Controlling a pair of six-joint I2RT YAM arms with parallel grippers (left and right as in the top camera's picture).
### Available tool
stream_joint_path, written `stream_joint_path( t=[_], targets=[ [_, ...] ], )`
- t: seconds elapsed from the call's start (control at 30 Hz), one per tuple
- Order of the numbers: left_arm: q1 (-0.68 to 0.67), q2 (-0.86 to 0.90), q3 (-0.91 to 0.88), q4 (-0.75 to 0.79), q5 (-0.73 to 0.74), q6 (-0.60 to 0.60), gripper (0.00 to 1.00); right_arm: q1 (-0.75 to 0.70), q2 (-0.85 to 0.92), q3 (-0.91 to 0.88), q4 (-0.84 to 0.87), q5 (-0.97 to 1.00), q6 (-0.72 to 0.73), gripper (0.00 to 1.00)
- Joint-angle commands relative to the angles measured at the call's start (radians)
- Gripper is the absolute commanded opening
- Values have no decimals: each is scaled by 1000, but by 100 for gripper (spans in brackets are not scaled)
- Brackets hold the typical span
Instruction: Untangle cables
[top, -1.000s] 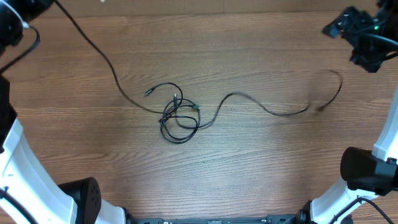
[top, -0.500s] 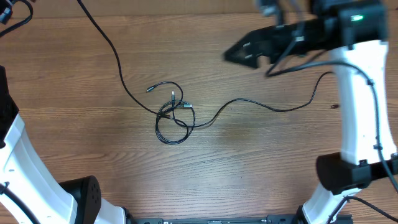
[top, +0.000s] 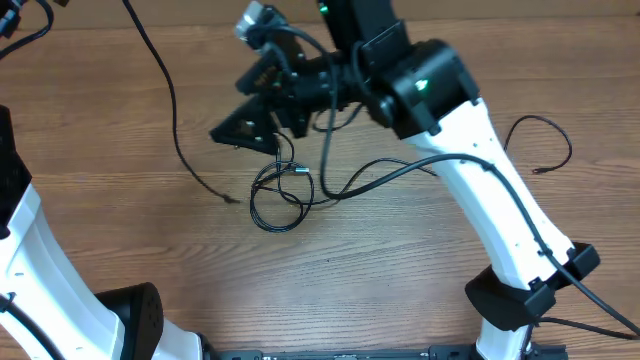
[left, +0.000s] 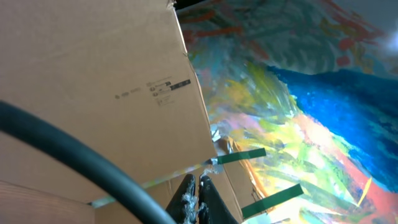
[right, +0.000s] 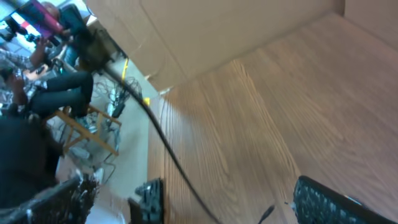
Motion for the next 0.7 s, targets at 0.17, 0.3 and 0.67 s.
stream_joint_path(
  t=[0.17,0.3,0.67],
  targets=[
    [-9,-5,9,0,10,-51,4,108,38,-1,235,213,364,100],
    [-8,-5,9,-23,15,-50,4,151,64,-1,323,210,383,99],
    [14,-5,8,-256,-66,212,4,146,61,0,201,269,584,4]
  ],
)
